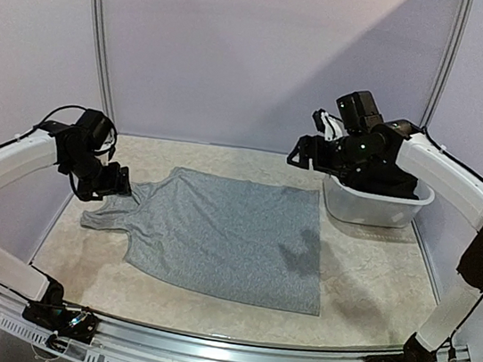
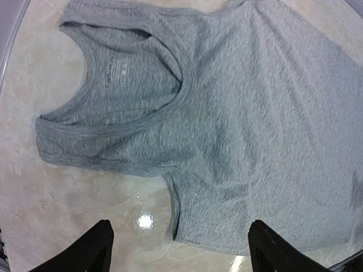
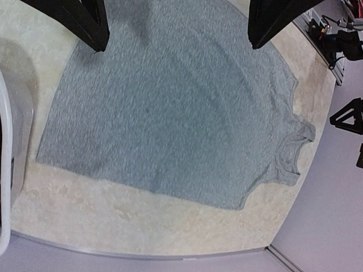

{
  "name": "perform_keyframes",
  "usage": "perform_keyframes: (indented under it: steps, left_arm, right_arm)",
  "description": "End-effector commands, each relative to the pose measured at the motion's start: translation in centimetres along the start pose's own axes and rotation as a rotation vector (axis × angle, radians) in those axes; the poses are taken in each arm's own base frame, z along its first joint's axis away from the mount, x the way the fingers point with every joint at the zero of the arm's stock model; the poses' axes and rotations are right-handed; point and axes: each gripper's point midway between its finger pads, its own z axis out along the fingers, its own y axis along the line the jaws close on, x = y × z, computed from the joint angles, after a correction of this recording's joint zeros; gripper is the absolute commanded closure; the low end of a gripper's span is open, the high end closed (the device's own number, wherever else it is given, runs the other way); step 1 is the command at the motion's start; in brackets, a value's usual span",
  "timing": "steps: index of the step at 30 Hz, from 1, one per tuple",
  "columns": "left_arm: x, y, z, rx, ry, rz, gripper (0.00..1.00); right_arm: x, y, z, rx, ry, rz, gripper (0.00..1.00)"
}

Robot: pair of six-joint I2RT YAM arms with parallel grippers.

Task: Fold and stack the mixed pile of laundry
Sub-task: Smooth out the flattened tank top at the center of the board, then pick up the flattened tank top from the center of the board.

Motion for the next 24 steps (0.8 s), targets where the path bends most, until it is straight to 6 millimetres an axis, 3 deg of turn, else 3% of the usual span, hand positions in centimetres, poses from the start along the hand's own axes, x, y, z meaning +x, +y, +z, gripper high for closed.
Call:
perform_keyframes:
  steps: [1, 10, 13, 19, 24]
  left_arm:
    - [3.6, 0.2, 0.5, -0.014, 0.073, -0.009, 0.18]
    - [9.3, 1.0, 2.9, 0.012, 0.139, -0.068, 0.34]
    - [10.4, 1.1, 4.4, 0.022, 0.169, -0.084, 0.38]
    - [12.3, 0.7, 7.0, 0.072, 0.225, -0.104, 0.45]
    - [13.2, 0.7, 8.4, 0.088, 0.254, -0.100, 0.51]
  right_arm:
    - [4.1, -1.4, -1.8, 0.051, 0.065, 0.034, 0.14]
    - [12.0, -6.6, -3.7, 0.229, 0.166, 0.116, 0.16]
    - [14.6, -7.7, -4.5, 0.256, 0.192, 0.160, 0.16]
    - [20.7, -9.4, -4.2, 0.272, 0.308, 0.249, 0.19]
    - [23.2, -10.4, -4.7, 0.301, 0.341, 0.292, 0.20]
